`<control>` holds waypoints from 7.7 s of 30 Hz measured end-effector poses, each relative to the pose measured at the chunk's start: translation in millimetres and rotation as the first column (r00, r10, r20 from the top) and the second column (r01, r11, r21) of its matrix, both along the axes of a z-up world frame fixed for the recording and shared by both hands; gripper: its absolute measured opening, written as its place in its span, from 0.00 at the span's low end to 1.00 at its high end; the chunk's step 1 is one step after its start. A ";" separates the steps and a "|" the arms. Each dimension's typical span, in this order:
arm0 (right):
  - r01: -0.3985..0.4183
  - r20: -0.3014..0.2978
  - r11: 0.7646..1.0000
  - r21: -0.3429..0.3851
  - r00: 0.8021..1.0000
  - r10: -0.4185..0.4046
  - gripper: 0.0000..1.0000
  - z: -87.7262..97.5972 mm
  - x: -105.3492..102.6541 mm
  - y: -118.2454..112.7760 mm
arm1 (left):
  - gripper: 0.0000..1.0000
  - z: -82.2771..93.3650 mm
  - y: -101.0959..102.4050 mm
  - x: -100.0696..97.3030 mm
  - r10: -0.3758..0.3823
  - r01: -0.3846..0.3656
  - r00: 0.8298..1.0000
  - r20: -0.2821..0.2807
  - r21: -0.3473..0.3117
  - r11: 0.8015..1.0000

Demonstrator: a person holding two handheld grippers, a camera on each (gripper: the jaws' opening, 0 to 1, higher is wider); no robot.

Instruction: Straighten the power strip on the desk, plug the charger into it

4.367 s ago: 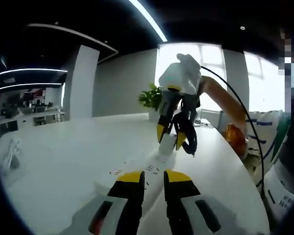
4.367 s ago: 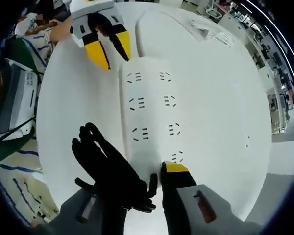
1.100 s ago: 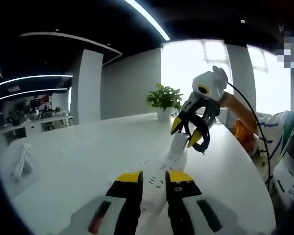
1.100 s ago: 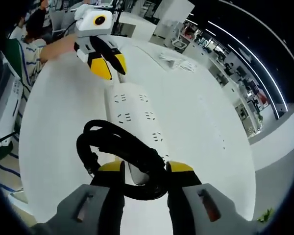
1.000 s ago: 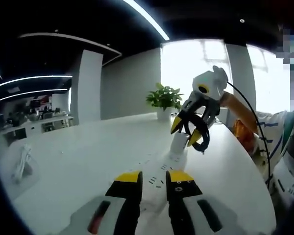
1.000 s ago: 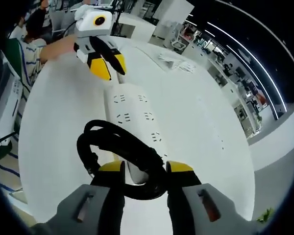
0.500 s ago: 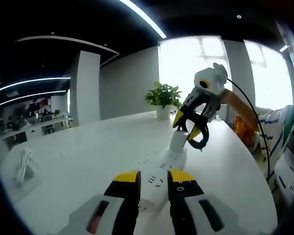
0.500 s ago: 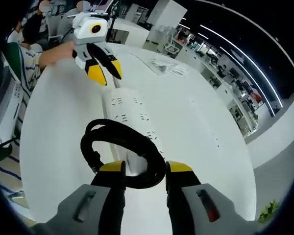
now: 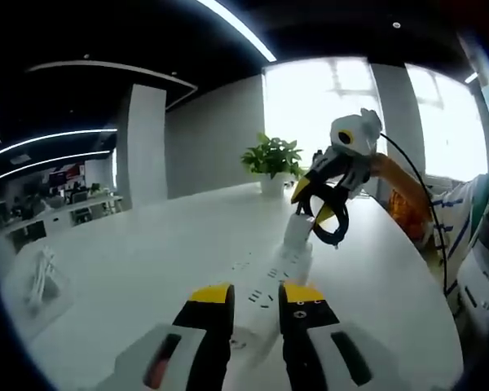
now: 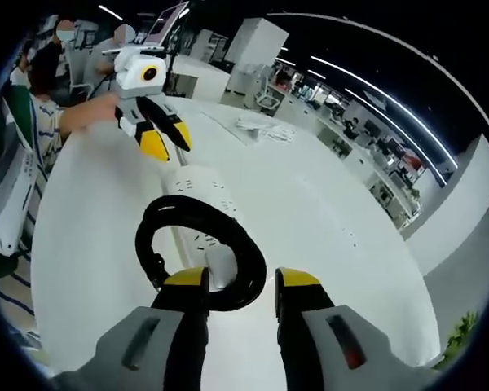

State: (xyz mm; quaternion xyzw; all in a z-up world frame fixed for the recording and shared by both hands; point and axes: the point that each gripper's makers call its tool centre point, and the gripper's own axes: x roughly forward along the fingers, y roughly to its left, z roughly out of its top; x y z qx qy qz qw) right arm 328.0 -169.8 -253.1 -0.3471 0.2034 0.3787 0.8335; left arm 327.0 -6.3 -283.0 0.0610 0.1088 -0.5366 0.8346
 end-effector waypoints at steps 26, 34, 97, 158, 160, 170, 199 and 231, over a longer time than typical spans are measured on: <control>0.075 0.010 0.963 0.260 0.997 -0.080 0.31 -0.3 -12.1 -12.8 | 0.22 -10.2 1.6 -1.8 -0.019 0.020 1.000 -0.016 0.065 0.998; 0.114 0.004 0.941 0.317 0.993 -0.121 0.31 -3.5 -13.1 -22.2 | 0.22 -11.9 3.1 -2.6 -0.022 0.024 1.000 -0.018 0.081 0.996; 0.178 -0.183 0.888 0.423 0.977 -0.109 0.24 -76.6 -5.6 -8.9 | 0.23 -40.2 12.3 -1.3 0.004 0.010 0.998 -0.061 0.221 0.975; 0.190 -0.252 0.887 0.421 0.964 -0.087 0.22 -79.0 31.5 14.7 | 0.21 -44.4 29.9 38.2 0.181 -0.162 0.978 -0.106 0.173 0.972; 0.192 -0.253 0.888 0.417 0.963 -0.089 0.22 -79.3 33.0 16.1 | 0.21 -44.5 30.7 40.4 0.190 -0.170 0.976 -0.103 0.174 0.970; 0.202 -0.257 0.884 0.421 0.961 -0.097 0.21 -80.8 42.6 20.4 | 0.21 -44.3 35.4 53.7 0.229 -0.212 0.970 -0.078 0.185 0.960; 0.248 -0.269 0.832 0.496 0.955 -0.125 0.19 -79.7 60.8 30.3 | 0.19 -41.3 47.5 76.8 0.331 -0.321 0.943 -0.040 0.163 0.933; 0.282 -0.274 0.806 0.521 0.949 -0.155 0.10 -78.3 59.8 25.2 | 0.16 -40.5 48.1 77.0 0.349 -0.342 0.937 -0.025 0.143 0.929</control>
